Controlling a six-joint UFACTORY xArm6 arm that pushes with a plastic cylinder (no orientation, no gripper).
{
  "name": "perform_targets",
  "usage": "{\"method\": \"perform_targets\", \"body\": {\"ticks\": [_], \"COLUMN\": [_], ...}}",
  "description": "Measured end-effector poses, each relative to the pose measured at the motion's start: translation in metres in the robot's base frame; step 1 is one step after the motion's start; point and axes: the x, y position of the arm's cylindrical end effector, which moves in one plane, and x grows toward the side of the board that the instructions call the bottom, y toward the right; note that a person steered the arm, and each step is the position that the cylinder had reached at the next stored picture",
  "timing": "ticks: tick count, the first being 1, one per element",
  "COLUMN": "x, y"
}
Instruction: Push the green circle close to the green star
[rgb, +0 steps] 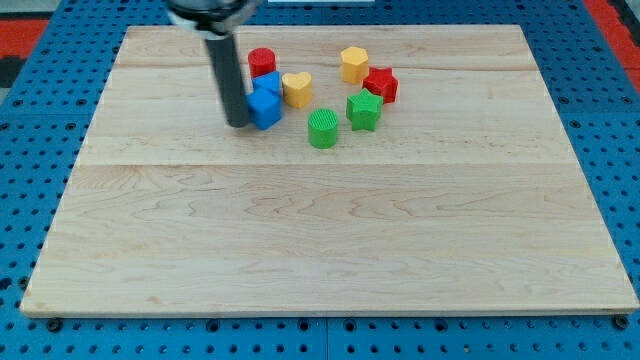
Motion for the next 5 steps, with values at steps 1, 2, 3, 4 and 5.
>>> {"method": "perform_targets", "body": {"ticks": [1, 2, 3, 4, 5], "x": [0.026, 0.089, 0.08, 0.04, 0.021], "y": [0.039, 0.023, 0.042, 0.052, 0.061]}}
